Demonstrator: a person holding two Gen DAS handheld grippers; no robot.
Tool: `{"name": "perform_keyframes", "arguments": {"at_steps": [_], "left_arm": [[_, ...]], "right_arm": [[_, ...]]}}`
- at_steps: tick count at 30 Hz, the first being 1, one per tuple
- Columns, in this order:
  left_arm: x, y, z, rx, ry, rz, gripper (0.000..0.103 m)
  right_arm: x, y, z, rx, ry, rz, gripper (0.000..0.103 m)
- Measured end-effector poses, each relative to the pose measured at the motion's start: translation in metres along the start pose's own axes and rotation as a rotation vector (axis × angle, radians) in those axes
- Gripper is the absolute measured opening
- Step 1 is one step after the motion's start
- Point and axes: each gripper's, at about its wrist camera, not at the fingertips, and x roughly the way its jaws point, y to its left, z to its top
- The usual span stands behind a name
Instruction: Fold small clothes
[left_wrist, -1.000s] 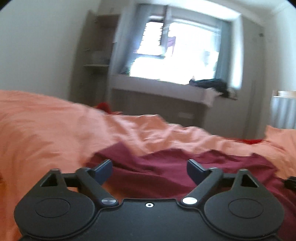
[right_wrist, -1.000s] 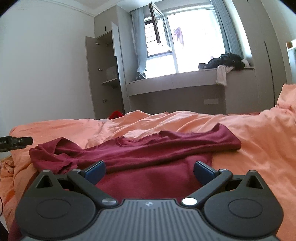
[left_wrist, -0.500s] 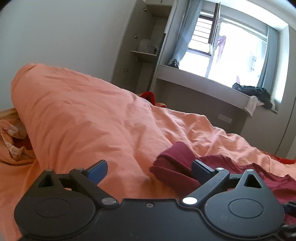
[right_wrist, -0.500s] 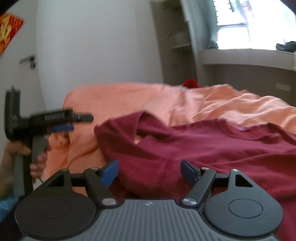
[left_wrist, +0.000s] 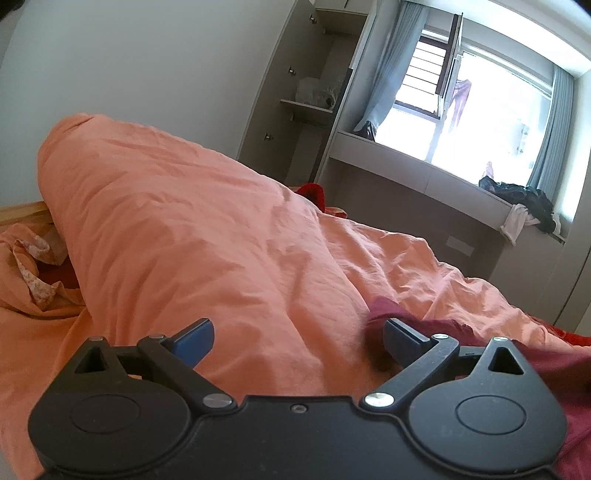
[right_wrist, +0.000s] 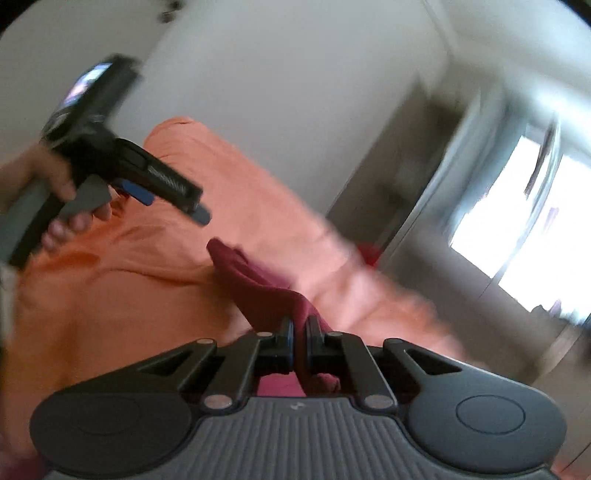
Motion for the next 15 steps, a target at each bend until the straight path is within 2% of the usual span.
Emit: {"name": "perform_keyframes", "arguments": {"at_steps": [3, 5, 10, 15], "left_arm": [[0.001, -0.002, -0.001, 0.001, 0.009, 0.000, 0.098], [0.003, -0.004, -0.002, 0.006, 0.013, 0.002, 0.098], [0.006, -0.012, -0.006, 0.025, 0.028, 0.002, 0.098], [0.011, -0.017, -0.012, 0.037, 0.054, 0.000, 0.098]], "right_arm": [[-0.032, 0.006, -0.003, -0.111, -0.036, -0.099, 0.006], [-0.051, 0.016, -0.016, -0.180, -0.040, -0.129, 0.006], [-0.075, 0.054, -0.055, -0.321, 0.058, -0.116, 0.007], [-0.090, 0.082, -0.083, -0.339, 0.121, -0.083, 0.009]]}}
